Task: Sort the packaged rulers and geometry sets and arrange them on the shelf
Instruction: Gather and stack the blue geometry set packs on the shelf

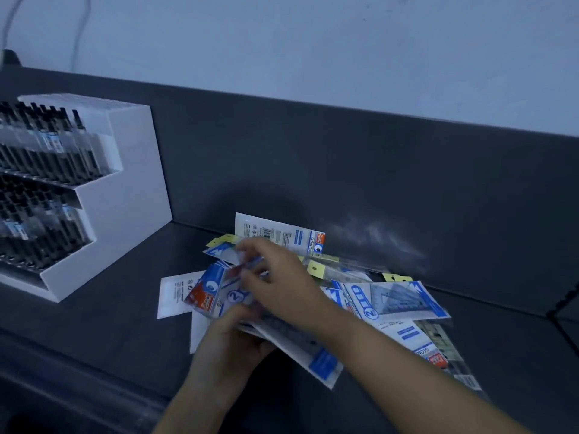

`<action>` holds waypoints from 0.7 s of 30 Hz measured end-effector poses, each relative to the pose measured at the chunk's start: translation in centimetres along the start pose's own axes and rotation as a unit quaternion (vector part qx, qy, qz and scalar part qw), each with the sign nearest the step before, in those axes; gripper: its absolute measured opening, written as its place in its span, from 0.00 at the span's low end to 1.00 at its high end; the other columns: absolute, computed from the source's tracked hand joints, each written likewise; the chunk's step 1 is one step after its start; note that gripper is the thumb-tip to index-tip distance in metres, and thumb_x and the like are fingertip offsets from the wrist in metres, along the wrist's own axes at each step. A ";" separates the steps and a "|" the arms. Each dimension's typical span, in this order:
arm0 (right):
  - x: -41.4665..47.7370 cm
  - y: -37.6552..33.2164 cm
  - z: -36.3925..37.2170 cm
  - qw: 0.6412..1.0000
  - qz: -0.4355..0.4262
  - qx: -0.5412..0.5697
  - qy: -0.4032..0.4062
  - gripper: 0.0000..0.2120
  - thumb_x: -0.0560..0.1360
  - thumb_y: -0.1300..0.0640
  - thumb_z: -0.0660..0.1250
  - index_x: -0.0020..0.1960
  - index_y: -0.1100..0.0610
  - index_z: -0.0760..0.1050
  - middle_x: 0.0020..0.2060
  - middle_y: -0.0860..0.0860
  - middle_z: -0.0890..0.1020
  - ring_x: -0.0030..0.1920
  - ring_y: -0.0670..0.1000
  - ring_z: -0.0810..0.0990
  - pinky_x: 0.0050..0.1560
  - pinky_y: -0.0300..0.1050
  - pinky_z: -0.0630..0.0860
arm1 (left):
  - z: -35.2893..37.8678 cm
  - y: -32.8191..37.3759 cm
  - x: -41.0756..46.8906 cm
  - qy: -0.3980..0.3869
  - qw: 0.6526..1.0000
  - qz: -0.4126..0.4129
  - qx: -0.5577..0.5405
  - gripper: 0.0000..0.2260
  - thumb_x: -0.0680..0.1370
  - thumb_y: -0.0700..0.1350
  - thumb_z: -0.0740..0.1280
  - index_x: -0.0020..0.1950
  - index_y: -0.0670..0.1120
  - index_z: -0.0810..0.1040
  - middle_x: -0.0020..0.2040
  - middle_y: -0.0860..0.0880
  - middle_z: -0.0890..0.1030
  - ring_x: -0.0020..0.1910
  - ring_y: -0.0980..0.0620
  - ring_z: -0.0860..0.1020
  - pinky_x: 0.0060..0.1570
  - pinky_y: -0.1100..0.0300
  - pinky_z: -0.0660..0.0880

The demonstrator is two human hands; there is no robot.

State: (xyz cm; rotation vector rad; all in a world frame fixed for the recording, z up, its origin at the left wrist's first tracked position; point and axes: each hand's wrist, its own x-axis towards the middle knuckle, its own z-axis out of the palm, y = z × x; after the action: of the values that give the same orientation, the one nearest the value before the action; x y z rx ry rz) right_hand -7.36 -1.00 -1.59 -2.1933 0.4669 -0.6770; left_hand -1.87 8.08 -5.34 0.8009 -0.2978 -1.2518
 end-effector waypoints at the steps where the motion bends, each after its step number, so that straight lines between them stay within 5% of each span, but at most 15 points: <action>1: -0.3 0.1 -0.6 0.995 0.023 0.086 -0.044 0.19 0.77 0.66 0.62 0.64 0.52 0.69 0.56 0.49 0.75 0.50 0.46 0.79 0.54 0.43 0.75 | -0.1 -0.1 0.2 0.034 0.999 0.012 0.017 0.08 0.69 0.35 0.64 0.45 0.41 0.79 0.35 0.43 0.83 0.33 0.47 0.82 0.35 0.53 0.78; 3: -1.1 1.0 -2.8 0.987 0.031 0.147 -0.054 0.23 0.77 0.68 0.61 0.66 0.47 0.64 0.62 0.46 0.71 0.56 0.45 0.78 0.56 0.43 0.74 | -0.2 0.1 0.4 0.091 0.995 0.017 0.041 0.10 0.72 0.31 0.59 0.43 0.41 0.78 0.33 0.43 0.82 0.34 0.45 0.79 0.39 0.52 0.74; 6: -2.6 4.9 -8.5 0.996 0.038 -0.078 -0.006 0.23 0.75 0.64 0.62 0.66 0.49 0.66 0.64 0.47 0.71 0.62 0.46 0.75 0.60 0.44 0.73 | -0.8 0.8 0.6 0.143 0.989 0.016 0.027 0.07 0.72 0.33 0.61 0.42 0.42 0.77 0.35 0.44 0.81 0.38 0.44 0.77 0.43 0.51 0.74; 8: -4.0 7.6 -12.7 0.949 0.130 -0.269 -0.103 0.29 0.72 0.54 0.69 0.70 0.50 0.64 0.65 0.49 0.69 0.65 0.48 0.71 0.63 0.40 0.68 | -1.4 1.1 0.9 0.171 0.985 0.017 0.013 0.06 0.73 0.36 0.63 0.43 0.45 0.76 0.35 0.45 0.82 0.40 0.44 0.78 0.46 0.48 0.74; 10: -5.2 9.0 -15.0 0.887 0.269 -0.301 -0.225 0.40 0.62 0.39 0.75 0.69 0.45 0.63 0.65 0.48 0.68 0.63 0.47 0.68 0.59 0.36 0.64 | -1.5 1.4 0.7 0.161 0.987 0.011 -0.013 0.04 0.75 0.39 0.63 0.42 0.46 0.77 0.33 0.45 0.83 0.41 0.43 0.78 0.46 0.47 0.75; 13: -5.6 9.6 -15.4 0.852 0.320 -0.344 -0.231 0.40 0.56 0.33 0.74 0.63 0.46 0.68 0.58 0.46 0.71 0.62 0.48 0.67 0.64 0.45 0.64 | -1.2 1.7 0.7 0.137 0.989 -0.017 -0.057 0.07 0.75 0.43 0.64 0.40 0.46 0.80 0.33 0.43 0.84 0.35 0.42 0.81 0.43 0.48 0.75; 15: -5.1 10.2 -15.6 0.883 0.290 -0.339 -0.145 0.22 0.64 0.44 0.76 0.52 0.51 0.74 0.48 0.45 0.79 0.54 0.48 0.75 0.57 0.46 0.71 | -1.2 1.7 0.9 0.152 0.986 -0.012 -0.063 0.08 0.74 0.44 0.66 0.37 0.45 0.83 0.34 0.43 0.84 0.30 0.44 0.82 0.41 0.49 0.74; 17: -4.5 9.6 -15.8 0.916 0.243 -0.313 -0.063 0.08 0.69 0.52 0.73 0.41 0.54 0.76 0.36 0.46 0.81 0.39 0.45 0.79 0.43 0.42 0.74 | -1.4 1.6 1.4 0.184 0.981 0.008 -0.059 0.06 0.73 0.44 0.69 0.47 0.45 0.82 0.43 0.42 0.84 0.37 0.43 0.82 0.41 0.49 0.76; 19: -3.9 7.4 -15.3 0.946 0.173 -0.274 0.007 0.12 0.74 0.55 0.69 0.35 0.58 0.72 0.27 0.46 0.73 0.29 0.44 0.70 0.32 0.40 0.67 | -1.5 1.4 1.7 0.216 0.975 0.032 -0.048 0.11 0.72 0.42 0.71 0.54 0.45 0.80 0.48 0.42 0.83 0.41 0.44 0.81 0.41 0.50 0.77; 21: -2.9 4.1 -13.6 0.986 0.096 -0.133 0.033 0.10 0.76 0.57 0.66 0.41 0.62 0.74 0.26 0.45 0.73 0.28 0.41 0.68 0.30 0.38 0.67 | -1.3 1.1 1.9 0.237 0.968 0.072 -0.036 0.12 0.72 0.42 0.71 0.55 0.45 0.79 0.47 0.43 0.84 0.40 0.45 0.82 0.39 0.52 0.78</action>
State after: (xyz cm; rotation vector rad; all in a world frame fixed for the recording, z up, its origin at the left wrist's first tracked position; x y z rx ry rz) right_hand -18.32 -9.84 1.93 -2.3376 0.8328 -0.6122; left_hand 0.32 6.91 -5.89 0.9695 0.0765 -0.8964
